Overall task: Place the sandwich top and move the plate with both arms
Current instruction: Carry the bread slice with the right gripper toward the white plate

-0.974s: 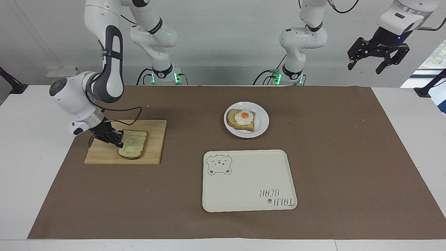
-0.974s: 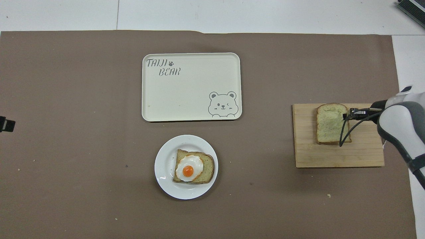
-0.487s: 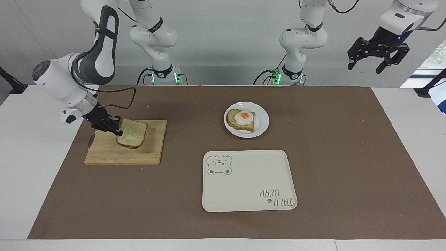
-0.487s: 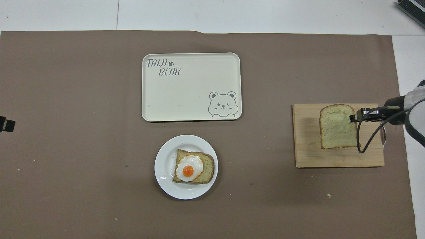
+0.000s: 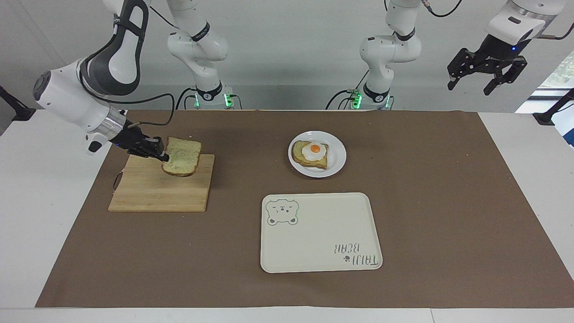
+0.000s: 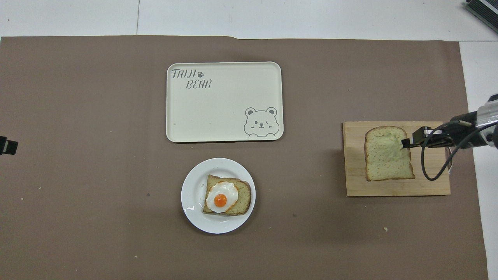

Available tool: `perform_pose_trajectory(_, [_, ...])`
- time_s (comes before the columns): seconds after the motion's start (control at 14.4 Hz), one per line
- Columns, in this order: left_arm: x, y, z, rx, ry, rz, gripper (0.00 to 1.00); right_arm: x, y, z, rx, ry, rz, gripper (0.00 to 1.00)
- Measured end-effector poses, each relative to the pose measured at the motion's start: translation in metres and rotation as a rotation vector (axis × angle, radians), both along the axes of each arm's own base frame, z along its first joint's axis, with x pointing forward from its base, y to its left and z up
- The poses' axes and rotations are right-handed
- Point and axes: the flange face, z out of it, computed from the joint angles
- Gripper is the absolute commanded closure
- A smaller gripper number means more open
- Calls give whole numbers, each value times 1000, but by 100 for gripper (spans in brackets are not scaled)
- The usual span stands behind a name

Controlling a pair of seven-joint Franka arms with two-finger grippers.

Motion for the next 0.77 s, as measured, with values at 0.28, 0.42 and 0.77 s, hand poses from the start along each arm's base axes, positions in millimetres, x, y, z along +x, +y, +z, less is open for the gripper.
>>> perform_pose_trajectory(0.28, [0, 0, 0, 0, 0, 0, 0, 7, 64, 2, 37, 54, -26, 100])
perform_pose_trajectory(0.42, [0, 0, 0, 0, 0, 0, 0, 8, 103, 2, 35, 83, -16, 100])
perform_pose_trajectory(0.77, [0, 0, 0, 0, 0, 0, 0, 5, 172, -1, 51, 128, 0, 100])
